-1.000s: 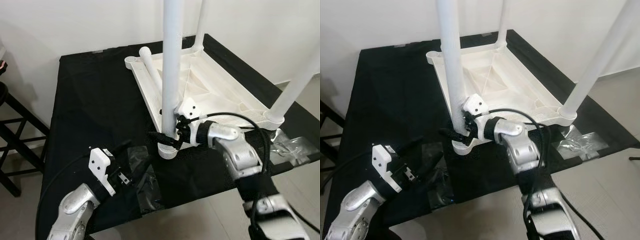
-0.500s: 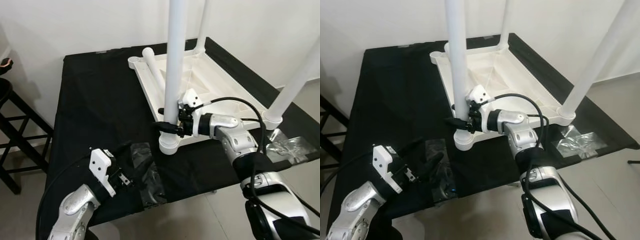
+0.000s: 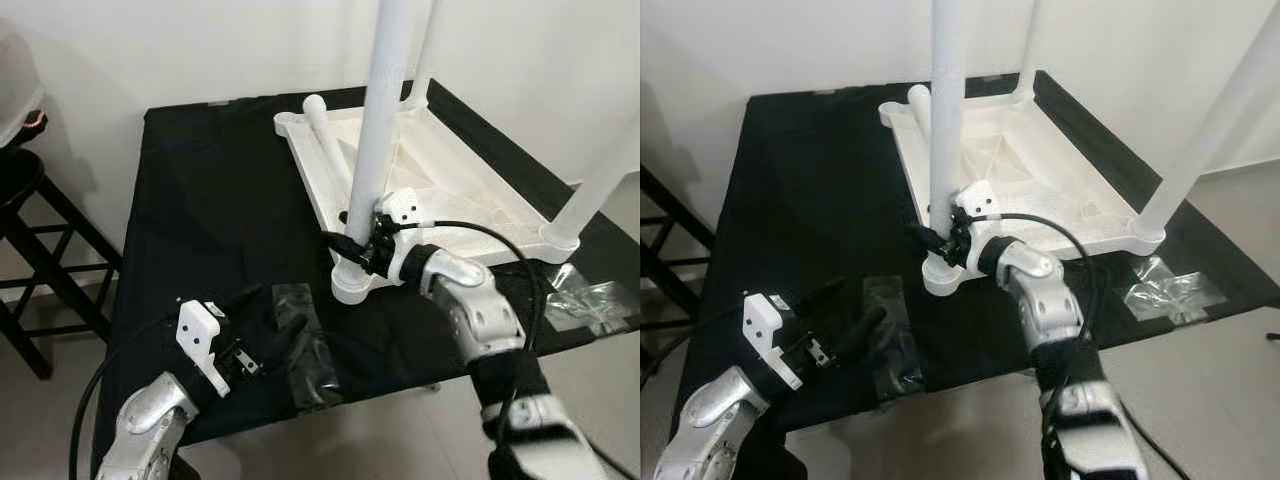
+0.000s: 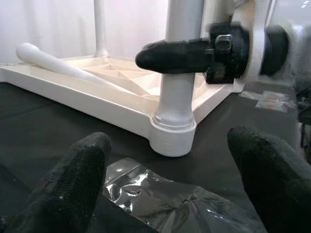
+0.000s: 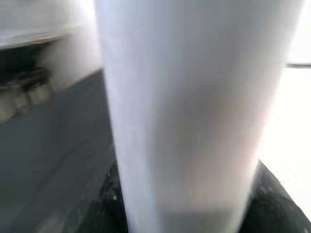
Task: Building children table
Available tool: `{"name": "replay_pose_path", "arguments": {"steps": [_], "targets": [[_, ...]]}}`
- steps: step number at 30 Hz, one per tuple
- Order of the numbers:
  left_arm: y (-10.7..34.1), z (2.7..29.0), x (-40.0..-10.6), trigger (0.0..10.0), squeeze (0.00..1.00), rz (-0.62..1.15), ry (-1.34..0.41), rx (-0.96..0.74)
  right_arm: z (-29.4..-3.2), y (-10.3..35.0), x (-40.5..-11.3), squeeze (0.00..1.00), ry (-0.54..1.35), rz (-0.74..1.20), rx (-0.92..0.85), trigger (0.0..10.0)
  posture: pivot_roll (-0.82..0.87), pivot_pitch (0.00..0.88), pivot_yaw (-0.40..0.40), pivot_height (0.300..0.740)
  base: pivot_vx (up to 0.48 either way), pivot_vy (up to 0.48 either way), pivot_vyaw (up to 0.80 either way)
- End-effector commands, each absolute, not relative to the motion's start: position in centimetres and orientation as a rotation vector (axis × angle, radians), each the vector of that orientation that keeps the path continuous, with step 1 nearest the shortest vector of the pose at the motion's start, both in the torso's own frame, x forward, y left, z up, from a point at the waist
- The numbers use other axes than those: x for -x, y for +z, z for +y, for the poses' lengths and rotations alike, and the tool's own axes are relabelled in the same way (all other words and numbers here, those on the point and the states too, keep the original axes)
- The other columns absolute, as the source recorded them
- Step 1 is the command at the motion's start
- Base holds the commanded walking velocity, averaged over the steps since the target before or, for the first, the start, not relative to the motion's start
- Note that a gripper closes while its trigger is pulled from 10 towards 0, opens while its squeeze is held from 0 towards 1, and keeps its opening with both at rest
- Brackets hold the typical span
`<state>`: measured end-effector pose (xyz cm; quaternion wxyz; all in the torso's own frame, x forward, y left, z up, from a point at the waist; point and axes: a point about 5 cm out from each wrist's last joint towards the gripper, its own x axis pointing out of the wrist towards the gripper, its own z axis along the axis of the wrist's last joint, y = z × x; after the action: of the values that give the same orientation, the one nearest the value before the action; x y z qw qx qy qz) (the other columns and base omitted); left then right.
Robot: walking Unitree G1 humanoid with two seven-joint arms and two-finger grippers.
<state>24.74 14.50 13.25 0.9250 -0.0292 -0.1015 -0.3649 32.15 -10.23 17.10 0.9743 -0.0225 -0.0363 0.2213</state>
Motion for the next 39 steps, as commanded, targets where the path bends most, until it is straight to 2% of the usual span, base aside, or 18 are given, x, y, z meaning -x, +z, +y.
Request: {"name": "replay_pose_path", "arguments": {"steps": [1,4,8,9,10,11,14,15,16,20,24,25,28,31,36,37,38,39], "targets": [[13.1,14.8,-24.8,10.0,0.0,-0.194,-0.757,0.052,-8.9,12.8,-30.4,0.0,0.427,0.125,0.14,0.0,-0.08,0.163,-0.024,0.74,0.0,0.0,0.0],[12.9,14.8,-25.0,10.0,0.0,-0.19,-0.76,0.047,-10.0,14.3,-32.3,0.0,0.406,0.067,0.088,0.0,-0.09,0.144,-0.012,0.74,0.0,0.0,0.0],[13.0,14.8,-25.0,10.0,0.0,-0.195,-0.747,0.043,-9.7,13.1,-32.0,0.0,0.431,0.131,0.081,0.0,-0.07,0.143,-0.022,0.74,0.0,0.0,0.0],[13.0,14.9,-25.0,10.0,0.0,-0.199,-0.735,0.046,-9.7,13.3,-31.9,0.0,0.424,0.127,0.095,1.7,-0.07,0.143,-0.022,0.74,0.0,0.0,0.0],[13.0,14.9,-25.0,10.0,0.0,-0.199,-0.735,0.046,-9.7,13.3,-31.9,0.0,0.424,0.127,0.095,1.7,-0.07,0.143,-0.022,0.74,0.0,0.0,0.0],[13.1,14.8,-25.0,10.0,0.0,-0.202,-0.729,0.048,-9.8,13.5,-31.8,0.0,0.422,0.133,0.083,10.0,-0.07,0.144,-0.023,0.74,0.0,0.0,0.0],[13.1,14.8,-25.0,10.0,0.0,-0.202,-0.732,0.047,-9.8,13.6,-31.7,0.0,0.42,0.14,0.069,10.0,-0.07,0.144,-0.023,0.74,0.0,0.0,0.0],[13.1,14.8,-25.0,10.0,0.0,-0.201,-0.737,0.047,-9.6,13.9,-31.5,1.0,0.456,0.141,0.041,10.0,-0.07,0.146,-0.022,0.74,0.0,0.0,0.0],[13.1,14.6,-25.1,10.0,0.0,-0.2,-0.747,0.047,-8.7,15.0,-31.1,1.0,0.594,0.127,-0.018,10.0,-0.07,0.144,-0.023,0.74,0.0,0.0,0.0],[13.1,14.6,-25.1,10.0,0.0,-0.199,-0.751,0.047,-8.4,15.6,-30.8,1.0,0.651,0.111,-0.028,10.0,-0.07,0.144,-0.023,0.74,0.0,0.0,0.0],[13.1,14.6,-25.2,10.0,0.0,-0.199,-0.752,0.048,-8.3,17.5,-31.3,1.0,0.81,0.042,0.023,10.0,-0.07,0.143,-0.022,0.74,0.0,0.0,0.0],[13.1,14.5,-25.2,10.0,0.0,-0.201,-0.75,0.048,-8.8,18.9,-32.1,0.0,0.937,-0.008,0.111,10.0,-0.06,0.135,-0.029,0.74,0.0,0.0,0.0],[13.1,14.4,-25.2,10.0,0.0,-0.204,-0.746,0.049,-10.1,20.9,-34.1,0.0,1.045,-0.044,0.232,10.0,-0.06,0.133,-0.031,0.74,0.0,0.0,0.0],[13.0,14.4,-25.1,10.0,0.0,-0.205,-0.743,0.047,-11.0,22.1,-35.9,0.0,1.029,-0.048,0.243,10.0,-0.04,0.133,-0.035,0.74,0.0,0.0,0.0],[13.0,14.4,-25.0,10.0,0.0,-0.205,-0.741,0.044,-11.5,22.3,-36.7,0.0,1.039,-0.035,0.24,10.0,-0.04,0.136,-0.035,0.74,0.0,0.0,0.0],[13.0,14.4,-25.0,10.0,0.0,-0.205,-0.741,0.044,-11.7,22.3,-36.8,0.0,1.062,-0.027,0.233,1.8,-0.04,0.137,-0.035,0.74,0.0,0.0,0.0],[13.0,14.4,-25.0,10.0,0.0,-0.205,-0.741,0.044,-11.7,22.3,-36.8,0.0,1.062,-0.027,0.233,1.8,-0.04,0.137,-0.035,0.74,0.0,0.0,0.0],[13.0,14.4,-24.9,10.0,0.0,-0.204,-0.741,0.044,-11.9,22.3,-36.8,0.0,1.083,-0.018,0.224,0.0,-0.04,0.137,-0.035,0.74,0.0,0.0,0.0]]}}
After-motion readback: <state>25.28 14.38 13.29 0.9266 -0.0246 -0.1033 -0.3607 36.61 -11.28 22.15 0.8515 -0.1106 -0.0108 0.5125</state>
